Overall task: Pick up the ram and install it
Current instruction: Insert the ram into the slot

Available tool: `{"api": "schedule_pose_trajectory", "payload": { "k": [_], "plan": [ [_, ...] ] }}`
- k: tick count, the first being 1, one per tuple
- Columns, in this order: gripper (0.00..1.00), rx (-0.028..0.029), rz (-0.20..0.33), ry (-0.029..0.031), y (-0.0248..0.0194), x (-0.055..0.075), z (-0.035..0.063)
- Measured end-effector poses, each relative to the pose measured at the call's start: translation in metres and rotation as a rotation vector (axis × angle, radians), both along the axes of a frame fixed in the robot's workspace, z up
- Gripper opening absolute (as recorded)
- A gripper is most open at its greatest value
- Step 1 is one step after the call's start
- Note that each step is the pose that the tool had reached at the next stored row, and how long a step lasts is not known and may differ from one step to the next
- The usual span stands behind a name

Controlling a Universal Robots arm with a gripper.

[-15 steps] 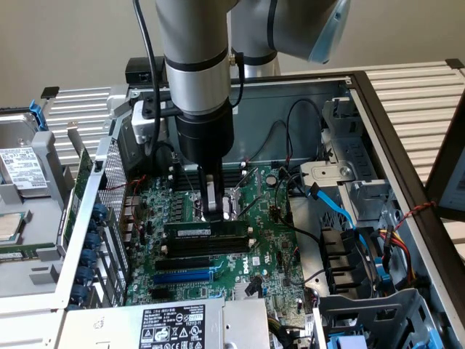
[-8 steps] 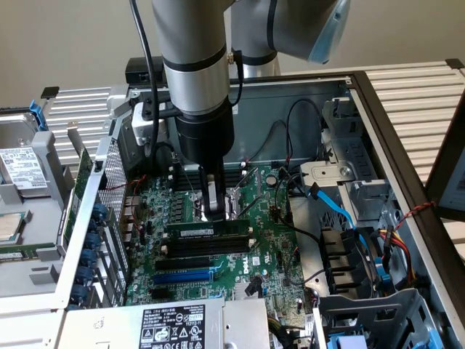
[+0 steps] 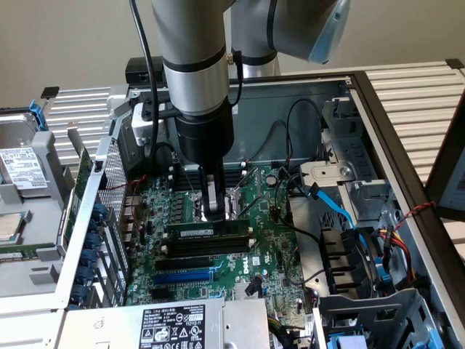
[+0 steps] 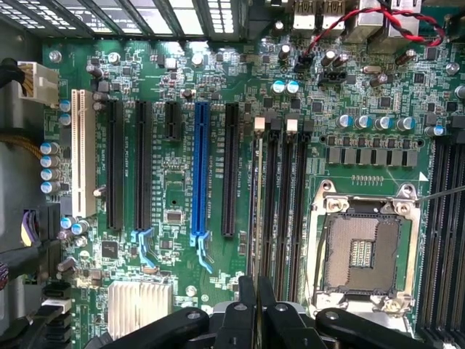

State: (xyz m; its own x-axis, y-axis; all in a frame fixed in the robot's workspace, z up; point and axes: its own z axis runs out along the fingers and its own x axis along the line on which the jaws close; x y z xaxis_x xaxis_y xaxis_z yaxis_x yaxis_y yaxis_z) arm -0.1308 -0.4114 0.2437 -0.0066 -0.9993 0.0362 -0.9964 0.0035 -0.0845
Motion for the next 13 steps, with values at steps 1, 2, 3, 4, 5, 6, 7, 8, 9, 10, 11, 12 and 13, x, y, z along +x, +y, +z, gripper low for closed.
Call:
{"api": "schedule_pose_trajectory", "payload": {
  "k": [1, 2, 3, 4, 5, 6, 7, 8, 9, 10, 11, 12, 13],
  "plan": [
    [0.13, -0.0003, 0.0, 0.0, 0.0011, 0.0, -0.0002],
    [0.13, -0.0007, 0.0, 0.0, 0.0021, 0.0, -0.0004],
    [0.13, -0.0012, 0.0, -0.0002, 0.0027, -0.0002, -0.0006],
    [0.13, -0.0021, 0.0, -0.0004, 0.0028, -0.0004, -0.0008],
    [0.13, -0.0037, 0.0, -0.0007, 0.0027, -0.0008, -0.0009],
    [0.13, -0.0053, 0.0, -0.0013, 0.0027, -0.0014, -0.001],
    [0.13, -0.0067, 0.0, -0.0026, 0.0028, -0.0019, -0.0012],
    [0.13, -0.0083, 0.0, -0.0043, 0.0028, -0.0023, -0.0015],
    [0.13, -0.0097, 0.0, -0.0067, 0.0028, -0.0025, -0.0018],
    [0.13, -0.0108, 0.0, -0.0089, 0.0028, -0.0027, -0.0021],
    [0.13, -0.0118, -0.001, -0.0104, 0.0029, -0.0029, -0.0024],
    [0.13, -0.013, -0.001, -0.0116, 0.0031, -0.0031, -0.0026],
    [0.13, -0.0138, -0.002, -0.0128, 0.0034, -0.0033, -0.0029]
  ]
}}
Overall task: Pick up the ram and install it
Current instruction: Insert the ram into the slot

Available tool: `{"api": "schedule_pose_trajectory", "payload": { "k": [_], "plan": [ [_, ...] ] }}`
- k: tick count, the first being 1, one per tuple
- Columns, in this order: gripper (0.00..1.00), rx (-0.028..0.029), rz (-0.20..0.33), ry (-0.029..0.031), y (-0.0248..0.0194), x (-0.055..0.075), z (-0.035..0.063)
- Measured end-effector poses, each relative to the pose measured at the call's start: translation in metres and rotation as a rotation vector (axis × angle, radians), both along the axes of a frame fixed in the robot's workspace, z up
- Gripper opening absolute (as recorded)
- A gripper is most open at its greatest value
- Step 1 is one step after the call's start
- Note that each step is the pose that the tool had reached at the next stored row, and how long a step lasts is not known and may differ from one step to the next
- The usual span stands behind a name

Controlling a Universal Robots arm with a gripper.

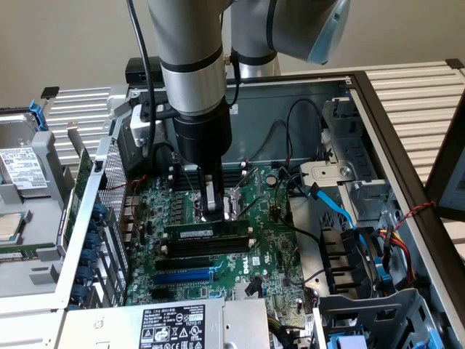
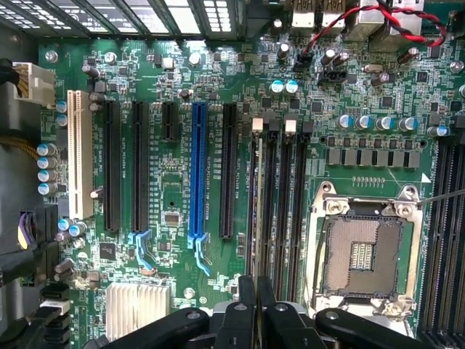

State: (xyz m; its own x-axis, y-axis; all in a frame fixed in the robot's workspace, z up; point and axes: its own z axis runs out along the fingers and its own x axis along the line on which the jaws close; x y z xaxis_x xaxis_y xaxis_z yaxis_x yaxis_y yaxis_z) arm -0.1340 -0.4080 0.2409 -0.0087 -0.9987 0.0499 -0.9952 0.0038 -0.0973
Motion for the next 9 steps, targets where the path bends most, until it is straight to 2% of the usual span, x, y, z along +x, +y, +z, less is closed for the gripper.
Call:
{"api": "schedule_pose_trajectory", "payload": {
  "k": [4, 9],
  "plan": [
    [0.13, -0.0016, -0.002, -0.0055, 0.0019, -0.0007, -0.0007],
    [0.13, -0.0059, -0.004, -0.0106, 0.0019, -0.0027, -0.0013]
  ]
}}
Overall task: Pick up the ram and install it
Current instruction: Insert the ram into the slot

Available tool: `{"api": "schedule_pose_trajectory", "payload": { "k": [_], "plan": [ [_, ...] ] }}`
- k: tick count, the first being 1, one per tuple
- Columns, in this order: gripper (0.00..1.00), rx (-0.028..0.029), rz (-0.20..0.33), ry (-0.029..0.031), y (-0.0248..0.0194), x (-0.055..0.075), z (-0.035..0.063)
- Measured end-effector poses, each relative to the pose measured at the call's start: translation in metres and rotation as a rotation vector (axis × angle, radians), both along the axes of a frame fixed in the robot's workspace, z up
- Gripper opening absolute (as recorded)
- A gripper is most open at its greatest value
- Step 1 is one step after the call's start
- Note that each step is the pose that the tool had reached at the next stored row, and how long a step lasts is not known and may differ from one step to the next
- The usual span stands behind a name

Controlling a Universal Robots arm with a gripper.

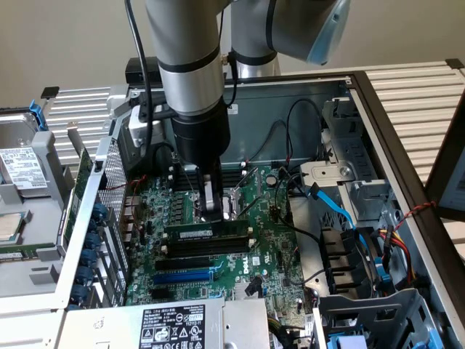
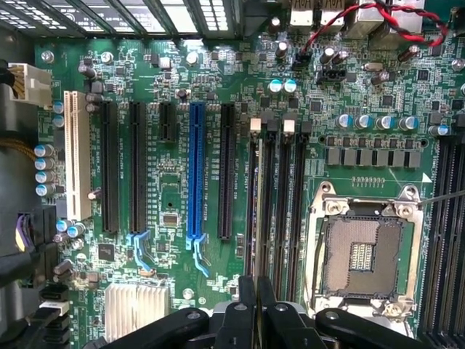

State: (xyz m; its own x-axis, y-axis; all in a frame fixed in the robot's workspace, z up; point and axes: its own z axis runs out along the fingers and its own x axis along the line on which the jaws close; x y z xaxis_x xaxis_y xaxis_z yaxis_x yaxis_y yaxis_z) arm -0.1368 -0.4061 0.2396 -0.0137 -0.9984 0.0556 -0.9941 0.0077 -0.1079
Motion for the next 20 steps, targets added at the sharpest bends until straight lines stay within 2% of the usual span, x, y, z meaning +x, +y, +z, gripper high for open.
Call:
{"api": "schedule_pose_trajectory", "payload": {
  "k": [9, 20],
  "plan": [
    [0.13, -0.0018, -0.005, -0.0021, 0.0, -0.0002, -0.0019],
    [0.13, -0.0086, -0.007, -0.0037, -0.0003, -0.0004, -0.0032]
  ]
}}
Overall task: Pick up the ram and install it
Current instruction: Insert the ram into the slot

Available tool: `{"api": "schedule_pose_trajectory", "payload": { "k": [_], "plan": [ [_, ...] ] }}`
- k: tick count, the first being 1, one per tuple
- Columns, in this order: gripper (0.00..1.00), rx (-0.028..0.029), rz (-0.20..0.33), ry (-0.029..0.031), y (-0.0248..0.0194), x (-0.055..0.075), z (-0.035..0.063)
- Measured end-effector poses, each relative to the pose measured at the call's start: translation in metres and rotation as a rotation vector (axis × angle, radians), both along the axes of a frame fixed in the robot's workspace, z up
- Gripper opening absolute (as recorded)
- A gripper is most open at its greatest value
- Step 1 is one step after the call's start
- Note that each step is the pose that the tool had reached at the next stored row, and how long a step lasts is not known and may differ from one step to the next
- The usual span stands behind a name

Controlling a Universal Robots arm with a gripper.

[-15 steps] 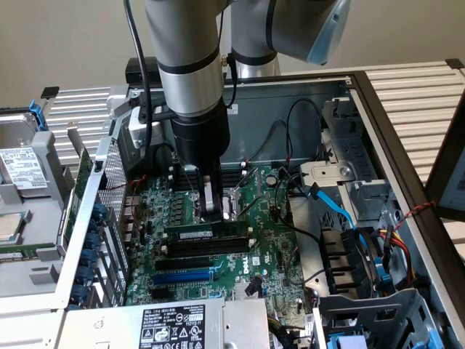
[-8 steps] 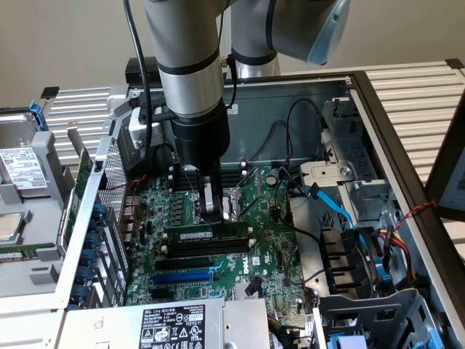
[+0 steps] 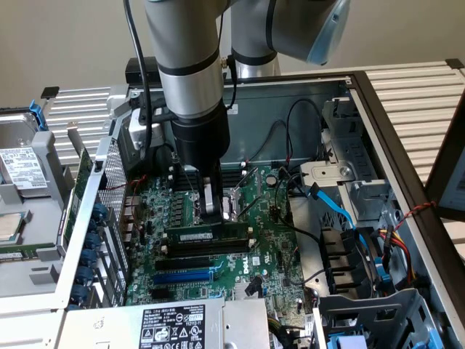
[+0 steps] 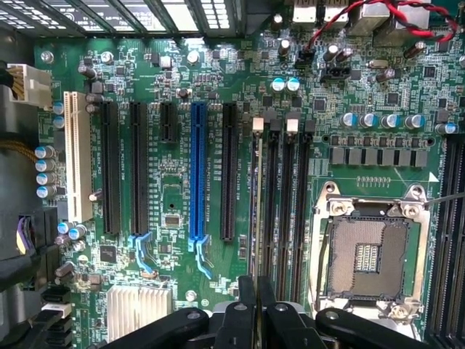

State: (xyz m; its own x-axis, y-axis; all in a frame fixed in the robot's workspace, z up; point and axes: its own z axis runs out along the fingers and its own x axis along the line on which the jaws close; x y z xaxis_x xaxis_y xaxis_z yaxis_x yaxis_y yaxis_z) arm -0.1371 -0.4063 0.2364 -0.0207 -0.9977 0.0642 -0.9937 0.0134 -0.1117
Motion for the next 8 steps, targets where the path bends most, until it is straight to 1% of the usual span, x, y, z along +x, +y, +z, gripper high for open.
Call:
{"api": "schedule_pose_trajectory", "payload": {
  "k": [3, 8],
  "plan": [
    [0.13, -0.0016, 0.0, -0.0006, 0.0, 0.0, -0.0004],
    [0.13, -0.0037, -0.003, -0.0046, 0.0007, -0.0001, -0.0014]
  ]
}}
